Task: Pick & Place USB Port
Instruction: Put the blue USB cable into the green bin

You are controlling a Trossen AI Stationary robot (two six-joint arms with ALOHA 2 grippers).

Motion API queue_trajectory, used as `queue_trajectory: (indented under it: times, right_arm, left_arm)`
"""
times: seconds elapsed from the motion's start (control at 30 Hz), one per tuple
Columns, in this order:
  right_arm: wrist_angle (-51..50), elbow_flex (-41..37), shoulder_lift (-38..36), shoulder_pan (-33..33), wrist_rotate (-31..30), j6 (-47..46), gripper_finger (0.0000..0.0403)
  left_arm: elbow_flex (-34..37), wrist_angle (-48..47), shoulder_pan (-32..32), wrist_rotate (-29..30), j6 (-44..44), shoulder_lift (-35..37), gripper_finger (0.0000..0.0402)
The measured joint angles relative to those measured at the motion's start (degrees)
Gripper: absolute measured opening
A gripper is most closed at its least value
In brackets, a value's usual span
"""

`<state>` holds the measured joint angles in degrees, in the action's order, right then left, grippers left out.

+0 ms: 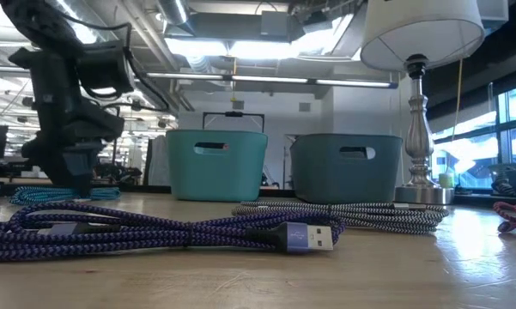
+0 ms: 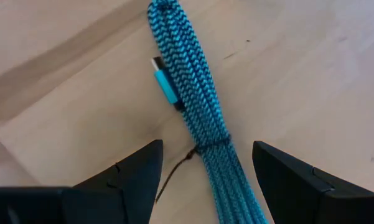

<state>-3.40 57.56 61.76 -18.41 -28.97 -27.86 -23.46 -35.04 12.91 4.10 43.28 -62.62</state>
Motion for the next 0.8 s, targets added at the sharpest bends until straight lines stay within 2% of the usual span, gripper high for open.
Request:
queue_trajectory:
  times: [0.13,0.2,0.3,0.4,0.43,0.57,0.67,0.73,0.8]
  right_arm:
    - [0.0,0.0,0.0,0.0,0.0,0.0,0.0158]
    - [0.0,0.0,0.0,0.0,0.0,0.0,0.0158]
    - [0.0,0.0,0.0,-0.2,0.0,0.0,0.0158]
    - [0.0,0.0,0.0,-0.2,0.0,0.0,0.0158]
    - [0.0,0.0,0.0,-0.2,0.0,0.0,0.0158]
    - [-0.3,0.0,0.0,-0.2,0.1,-0.4,0.0158]
    - [-0.3,0.0,0.0,-0.2,0.2,-0.4,0.0158]
    - [-0.3,0.0,0.0,-0.2,0.2,-0.3,0.0158]
    - [-0.3,0.0,0.0,-0.2,0.2,-0.2,0.0158]
  left_arm:
    - [-0.3,1.8,0.0,0.9,0.0,-3.9,0.0239]
    - [-0.6,1.8,0.0,1.2,-0.3,-5.1,0.0222]
    - [-1.9,-0.4,-0.2,1.8,-1.8,-5.2,0.0148]
    - [-3.7,-4.1,-0.6,-0.5,-4.7,-3.6,0.0039]
    - [-4.5,-4.6,-0.6,-1.6,-5.0,-2.8,0.0026]
    - [-9.6,-11.8,-1.1,-2.8,-6.0,1.2,0.0018]
    - [-15.8,-16.5,-2.1,-0.9,-7.2,5.2,0.0018]
    - [-19.9,-14.5,-2.7,1.5,-9.2,8.3,0.0018]
    - [-23.0,-7.7,-2.8,2.6,-12.7,11.0,0.0018]
